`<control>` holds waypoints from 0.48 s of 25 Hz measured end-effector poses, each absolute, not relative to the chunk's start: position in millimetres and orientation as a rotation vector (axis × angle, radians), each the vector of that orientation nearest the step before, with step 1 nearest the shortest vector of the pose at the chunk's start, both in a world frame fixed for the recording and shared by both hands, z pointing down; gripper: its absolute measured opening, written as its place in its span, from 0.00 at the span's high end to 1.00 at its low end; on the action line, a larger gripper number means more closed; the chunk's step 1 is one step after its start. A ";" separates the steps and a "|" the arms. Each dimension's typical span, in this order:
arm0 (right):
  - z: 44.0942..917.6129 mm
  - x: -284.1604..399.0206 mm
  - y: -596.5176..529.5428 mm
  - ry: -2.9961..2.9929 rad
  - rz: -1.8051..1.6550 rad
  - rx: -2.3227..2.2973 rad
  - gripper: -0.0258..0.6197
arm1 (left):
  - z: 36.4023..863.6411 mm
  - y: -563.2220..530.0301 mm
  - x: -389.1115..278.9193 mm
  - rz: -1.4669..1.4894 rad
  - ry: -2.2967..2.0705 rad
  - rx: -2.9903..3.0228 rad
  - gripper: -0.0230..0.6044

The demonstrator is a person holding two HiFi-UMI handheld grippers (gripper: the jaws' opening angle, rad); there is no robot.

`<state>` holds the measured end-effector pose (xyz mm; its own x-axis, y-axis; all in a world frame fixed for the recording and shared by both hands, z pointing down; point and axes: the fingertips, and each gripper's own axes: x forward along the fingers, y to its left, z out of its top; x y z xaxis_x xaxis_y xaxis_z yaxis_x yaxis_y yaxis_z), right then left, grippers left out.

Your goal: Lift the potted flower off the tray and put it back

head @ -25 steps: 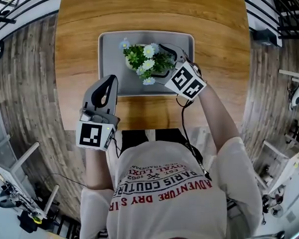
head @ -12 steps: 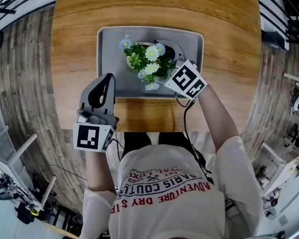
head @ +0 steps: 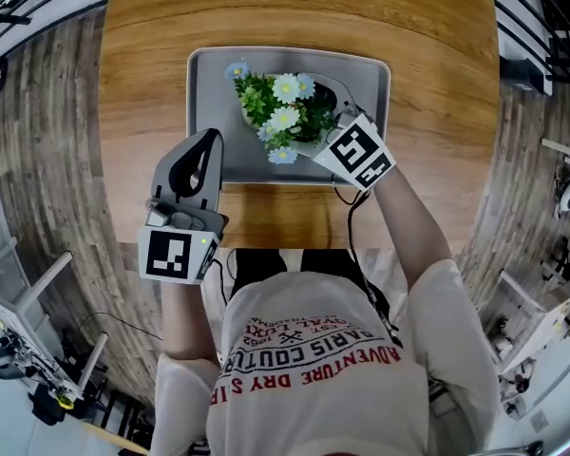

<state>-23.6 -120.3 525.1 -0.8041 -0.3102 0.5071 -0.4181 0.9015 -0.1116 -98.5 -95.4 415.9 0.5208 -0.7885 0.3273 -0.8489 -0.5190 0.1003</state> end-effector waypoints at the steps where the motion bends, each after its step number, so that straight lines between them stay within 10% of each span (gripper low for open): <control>1: 519.5 -23.9 -121.3 -2.579 0.293 0.547 0.21 | 413.3 -94.2 -99.2 0.355 -1.385 2.517 0.94; 12: 429.3 6.1 -139.7 -2.606 0.179 0.868 0.21 | 361.2 -95.0 -106.4 0.329 -1.428 2.633 0.94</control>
